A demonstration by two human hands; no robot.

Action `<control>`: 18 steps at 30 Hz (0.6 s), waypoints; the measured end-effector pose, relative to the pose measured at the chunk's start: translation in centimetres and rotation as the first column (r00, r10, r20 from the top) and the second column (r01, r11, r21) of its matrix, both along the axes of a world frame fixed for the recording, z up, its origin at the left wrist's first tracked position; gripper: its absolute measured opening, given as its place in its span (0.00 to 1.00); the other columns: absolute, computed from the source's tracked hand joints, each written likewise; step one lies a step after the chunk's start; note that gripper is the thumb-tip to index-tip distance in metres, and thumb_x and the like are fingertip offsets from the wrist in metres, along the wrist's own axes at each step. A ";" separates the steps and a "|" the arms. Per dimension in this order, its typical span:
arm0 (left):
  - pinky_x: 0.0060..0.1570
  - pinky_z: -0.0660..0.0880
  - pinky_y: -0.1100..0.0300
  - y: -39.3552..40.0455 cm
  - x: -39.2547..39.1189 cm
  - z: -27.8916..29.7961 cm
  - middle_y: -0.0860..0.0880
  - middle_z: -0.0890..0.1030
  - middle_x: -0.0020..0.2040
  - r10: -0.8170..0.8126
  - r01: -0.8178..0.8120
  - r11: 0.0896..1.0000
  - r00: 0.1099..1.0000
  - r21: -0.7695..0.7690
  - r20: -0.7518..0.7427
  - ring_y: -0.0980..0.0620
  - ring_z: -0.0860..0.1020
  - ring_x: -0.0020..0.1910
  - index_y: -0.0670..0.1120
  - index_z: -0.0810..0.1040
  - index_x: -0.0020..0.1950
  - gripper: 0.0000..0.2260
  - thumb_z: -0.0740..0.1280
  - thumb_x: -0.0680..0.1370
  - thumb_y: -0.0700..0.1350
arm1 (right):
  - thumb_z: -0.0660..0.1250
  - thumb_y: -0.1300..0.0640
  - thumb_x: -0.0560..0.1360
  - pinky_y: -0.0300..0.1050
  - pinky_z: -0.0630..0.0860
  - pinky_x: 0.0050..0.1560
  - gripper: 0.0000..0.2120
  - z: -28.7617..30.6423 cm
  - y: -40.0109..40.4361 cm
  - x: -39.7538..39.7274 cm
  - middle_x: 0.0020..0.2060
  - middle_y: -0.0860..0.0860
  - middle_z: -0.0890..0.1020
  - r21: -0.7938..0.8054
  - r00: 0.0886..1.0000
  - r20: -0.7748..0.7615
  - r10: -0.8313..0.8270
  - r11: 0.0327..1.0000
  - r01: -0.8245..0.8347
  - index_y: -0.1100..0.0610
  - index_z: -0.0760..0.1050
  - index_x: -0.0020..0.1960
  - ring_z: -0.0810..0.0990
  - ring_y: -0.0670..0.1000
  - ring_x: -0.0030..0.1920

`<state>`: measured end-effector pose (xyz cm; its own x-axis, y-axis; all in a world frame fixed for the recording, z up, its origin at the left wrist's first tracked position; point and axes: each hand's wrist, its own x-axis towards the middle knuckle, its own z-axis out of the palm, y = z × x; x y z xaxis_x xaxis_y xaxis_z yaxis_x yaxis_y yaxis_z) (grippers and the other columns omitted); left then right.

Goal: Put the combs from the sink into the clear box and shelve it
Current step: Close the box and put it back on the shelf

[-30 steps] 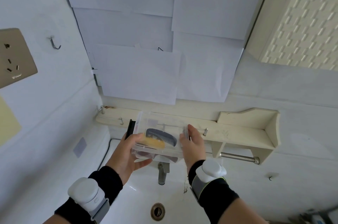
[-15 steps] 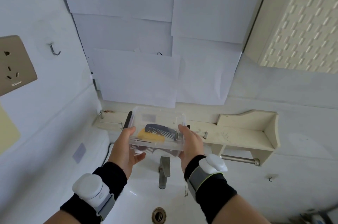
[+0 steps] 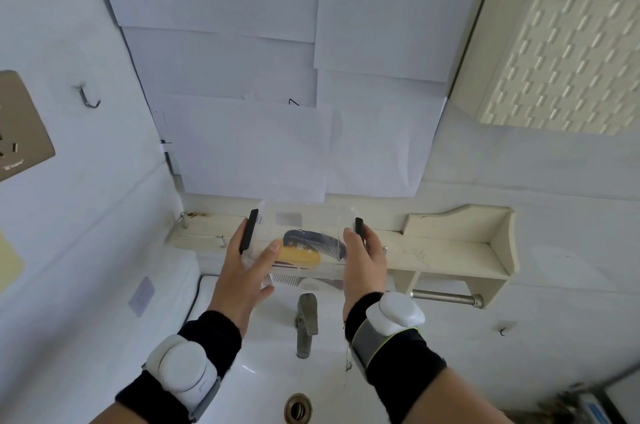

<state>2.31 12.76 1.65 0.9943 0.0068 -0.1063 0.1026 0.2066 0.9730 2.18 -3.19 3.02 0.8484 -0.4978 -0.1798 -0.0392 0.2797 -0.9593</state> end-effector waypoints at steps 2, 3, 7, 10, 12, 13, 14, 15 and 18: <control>0.60 0.78 0.41 -0.1 0.2 0.1 0.55 0.79 0.63 0.015 -0.014 1.000 1.000 -0.002 0.013 0.48 0.81 0.60 0.66 0.68 0.72 0.25 0.70 0.78 0.51 | 0.60 0.50 0.81 0.43 0.64 0.65 0.12 0.4 0.1 -0.2 0.52 0.35 0.74 0.047 1.000 0.008 -0.018 0.999 0.018 0.45 0.72 0.64 0.71 0.37 0.56; 0.59 0.79 0.41 -0.1 0.2 0.2 0.55 0.79 0.62 0.021 -0.021 1.000 1.000 0.008 0.017 0.47 0.81 0.59 0.66 0.68 0.72 0.24 0.70 0.78 0.50 | 0.58 0.47 0.81 0.44 0.64 0.67 0.15 0.4 0.1 -0.1 0.56 0.36 0.73 0.095 1.000 -0.002 -0.031 0.995 0.031 0.46 0.71 0.67 0.69 0.38 0.58; 0.57 0.80 0.40 0.0 0.4 0.4 0.52 0.79 0.61 0.037 -0.037 0.999 0.999 0.035 0.021 0.47 0.81 0.57 0.67 0.68 0.71 0.24 0.69 0.79 0.49 | 0.57 0.47 0.80 0.50 0.74 0.58 0.18 0.2 0.4 -0.1 0.63 0.46 0.77 0.186 0.991 -0.103 -0.081 0.978 0.099 0.48 0.76 0.67 0.73 0.51 0.64; 0.57 0.80 0.39 0.1 0.3 0.1 0.51 0.80 0.60 0.032 -0.033 0.998 0.999 0.049 0.026 0.47 0.82 0.56 0.67 0.68 0.71 0.24 0.69 0.79 0.49 | 0.56 0.51 0.80 0.50 0.70 0.68 0.16 -0.2 0.7 0.1 0.60 0.41 0.78 0.157 0.996 -0.067 -0.066 0.985 0.076 0.42 0.78 0.63 0.73 0.46 0.63; 0.57 0.80 0.40 0.0 0.1 -0.1 0.51 0.80 0.61 0.020 -0.021 0.998 1.000 0.057 0.019 0.46 0.81 0.58 0.68 0.68 0.70 0.23 0.69 0.78 0.50 | 0.58 0.52 0.81 0.54 0.69 0.70 0.13 -0.4 0.5 0.1 0.59 0.43 0.79 0.143 0.997 -0.067 -0.044 0.988 0.053 0.41 0.78 0.58 0.74 0.48 0.63; 0.57 0.80 0.40 0.0 0.1 -0.1 0.51 0.79 0.62 0.017 -0.018 0.998 1.000 0.059 0.020 0.47 0.81 0.58 0.69 0.68 0.69 0.23 0.69 0.78 0.51 | 0.58 0.53 0.81 0.55 0.69 0.69 0.11 -0.3 0.4 0.1 0.60 0.45 0.79 0.139 0.997 -0.065 -0.037 0.989 0.046 0.40 0.77 0.56 0.75 0.49 0.62; 0.56 0.81 0.41 -0.1 0.0 -0.2 0.51 0.79 0.63 0.011 -0.012 0.998 1.000 0.063 0.027 0.47 0.81 0.59 0.70 0.68 0.68 0.22 0.69 0.78 0.52 | 0.58 0.53 0.81 0.56 0.70 0.69 0.11 -0.4 0.2 0.0 0.60 0.46 0.79 0.129 0.997 -0.069 -0.038 0.991 0.046 0.40 0.76 0.54 0.75 0.50 0.62; 0.56 0.81 0.41 -0.3 0.0 -0.2 0.52 0.78 0.64 0.004 -0.007 0.997 0.999 0.071 0.035 0.47 0.81 0.59 0.70 0.68 0.67 0.22 0.70 0.78 0.53 | 0.58 0.53 0.81 0.56 0.70 0.69 0.11 -0.4 0.0 -0.2 0.59 0.45 0.79 0.117 0.997 -0.073 -0.039 0.992 0.048 0.39 0.76 0.54 0.74 0.50 0.62; 0.56 0.81 0.42 -1.1 0.1 -0.5 0.51 0.80 0.63 -0.016 0.012 0.997 0.999 0.081 0.048 0.48 0.82 0.57 0.65 0.69 0.69 0.22 0.70 0.77 0.55 | 0.57 0.51 0.81 0.51 0.69 0.67 0.12 -0.4 -0.7 -0.5 0.59 0.43 0.78 0.086 0.996 -0.049 -0.069 0.994 0.073 0.41 0.75 0.60 0.73 0.48 0.63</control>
<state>2.44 11.67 1.18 0.9983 -0.0009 -0.0578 0.0575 0.1260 0.9904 1.66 -3.92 2.65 0.8012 -0.5371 -0.2638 -0.0600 0.3665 -0.9285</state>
